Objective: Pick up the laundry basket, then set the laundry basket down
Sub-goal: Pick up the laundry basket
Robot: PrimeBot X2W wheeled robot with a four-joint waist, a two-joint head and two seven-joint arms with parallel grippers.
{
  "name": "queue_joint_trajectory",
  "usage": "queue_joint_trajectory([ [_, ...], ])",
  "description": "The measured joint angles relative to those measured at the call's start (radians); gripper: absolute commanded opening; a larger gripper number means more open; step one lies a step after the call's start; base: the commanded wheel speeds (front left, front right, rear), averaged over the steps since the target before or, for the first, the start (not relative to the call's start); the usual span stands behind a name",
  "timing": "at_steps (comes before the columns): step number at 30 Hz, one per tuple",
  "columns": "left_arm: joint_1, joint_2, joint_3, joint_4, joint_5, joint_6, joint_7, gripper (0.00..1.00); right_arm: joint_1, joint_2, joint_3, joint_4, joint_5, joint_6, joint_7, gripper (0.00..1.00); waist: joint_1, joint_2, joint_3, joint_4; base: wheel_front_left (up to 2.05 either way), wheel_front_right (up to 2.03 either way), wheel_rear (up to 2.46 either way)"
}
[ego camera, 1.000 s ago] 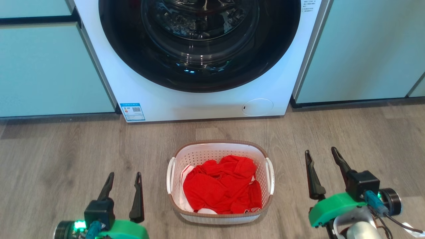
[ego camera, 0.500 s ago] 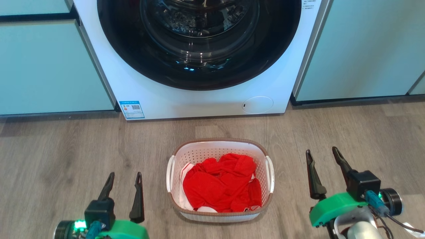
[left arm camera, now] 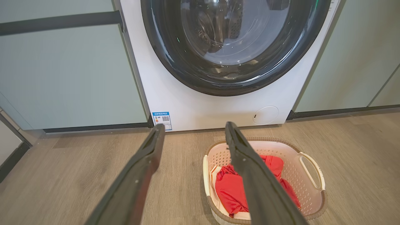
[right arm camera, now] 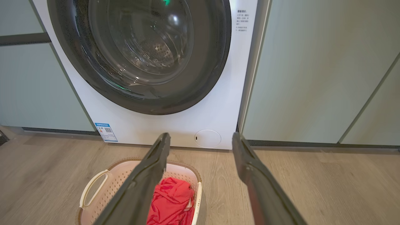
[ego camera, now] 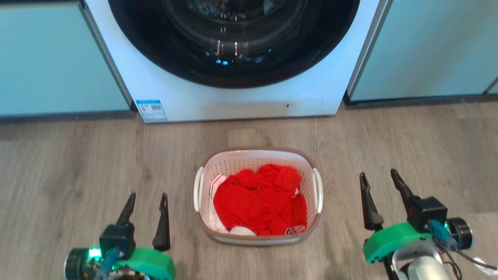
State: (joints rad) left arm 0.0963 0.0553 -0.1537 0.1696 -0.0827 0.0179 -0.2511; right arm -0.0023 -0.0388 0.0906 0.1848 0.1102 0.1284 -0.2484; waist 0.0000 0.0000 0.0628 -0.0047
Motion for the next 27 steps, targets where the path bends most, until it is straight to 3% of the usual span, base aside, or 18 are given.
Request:
queue_joint_trajectory([
  [17,-0.287,-0.008,-0.024,0.130,-0.042,0.000,-0.001,1.00,-0.274,-0.004,-0.042,0.100,-0.023,0.000,0.000,1.00,0.0002,0.0000,0.277,0.010,0.00,0.00,0.00],
  [27,-0.472,-0.016,-0.041,0.262,-0.061,-0.010,-0.001,1.00,-0.465,-0.006,-0.072,0.258,-0.021,0.000,0.000,1.00,0.0002,0.0000,0.476,0.023,0.00,0.00,0.00],
])
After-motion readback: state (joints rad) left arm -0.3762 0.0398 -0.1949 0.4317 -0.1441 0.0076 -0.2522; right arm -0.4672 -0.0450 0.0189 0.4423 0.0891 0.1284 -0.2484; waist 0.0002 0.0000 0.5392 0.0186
